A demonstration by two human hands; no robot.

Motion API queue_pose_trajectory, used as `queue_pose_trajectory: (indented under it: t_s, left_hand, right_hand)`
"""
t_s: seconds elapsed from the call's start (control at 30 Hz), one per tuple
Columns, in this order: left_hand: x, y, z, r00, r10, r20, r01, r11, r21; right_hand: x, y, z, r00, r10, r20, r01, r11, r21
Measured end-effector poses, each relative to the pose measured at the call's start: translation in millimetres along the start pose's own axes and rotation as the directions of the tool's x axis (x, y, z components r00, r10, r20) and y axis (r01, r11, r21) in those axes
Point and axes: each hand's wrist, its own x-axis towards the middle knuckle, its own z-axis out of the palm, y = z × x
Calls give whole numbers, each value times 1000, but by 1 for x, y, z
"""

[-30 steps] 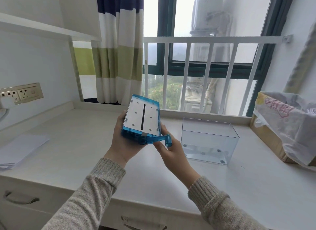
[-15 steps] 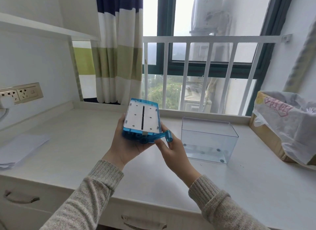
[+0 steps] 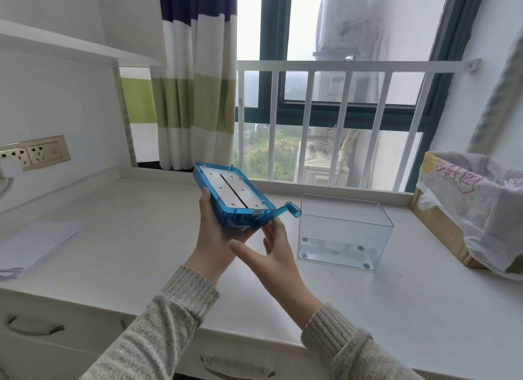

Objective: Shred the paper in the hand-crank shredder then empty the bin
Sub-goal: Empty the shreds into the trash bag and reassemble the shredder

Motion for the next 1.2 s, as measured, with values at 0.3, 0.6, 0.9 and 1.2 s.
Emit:
queue_pose_trajectory:
  t_s: [0.3,0.6,0.9,1.2]
  left_hand:
    - [-16,-20,12,980,198,-8,-194,968,159]
    - [-22,-6,11,977,202,66,-208,975,83]
    - [-22,33,-21,999,29,-13,-28,994,101]
    - [-20,33,8,998,56,2,-56,998,10]
  right_hand:
    - [7,-26,11,989,100,-110,-68,962,264]
    - [11,-37,0,968,141,-207,-81,958,275]
    - [13,-41,-29,977,158,-144,-105,941,322]
    - [15,-42,-52,981,126,-146,-67,932,356]
